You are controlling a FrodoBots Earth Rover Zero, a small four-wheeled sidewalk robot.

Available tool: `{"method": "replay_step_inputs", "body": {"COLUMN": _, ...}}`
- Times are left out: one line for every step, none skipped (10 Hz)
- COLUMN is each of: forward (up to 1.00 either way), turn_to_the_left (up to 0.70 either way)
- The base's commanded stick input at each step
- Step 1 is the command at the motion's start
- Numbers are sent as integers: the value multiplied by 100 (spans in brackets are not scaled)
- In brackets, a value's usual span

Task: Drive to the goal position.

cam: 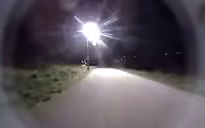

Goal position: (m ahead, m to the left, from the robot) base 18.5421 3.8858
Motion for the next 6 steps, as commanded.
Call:
{"method": "replay_step_inputs", "body": {"forward": 70, "turn_to_the_left": 0}}
{"method": "replay_step_inputs", "body": {"forward": 70, "turn_to_the_left": 0}}
{"method": "replay_step_inputs", "body": {"forward": 70, "turn_to_the_left": 0}}
{"method": "replay_step_inputs", "body": {"forward": 70, "turn_to_the_left": 0}}
{"method": "replay_step_inputs", "body": {"forward": 70, "turn_to_the_left": 0}}
{"method": "replay_step_inputs", "body": {"forward": 70, "turn_to_the_left": 0}}
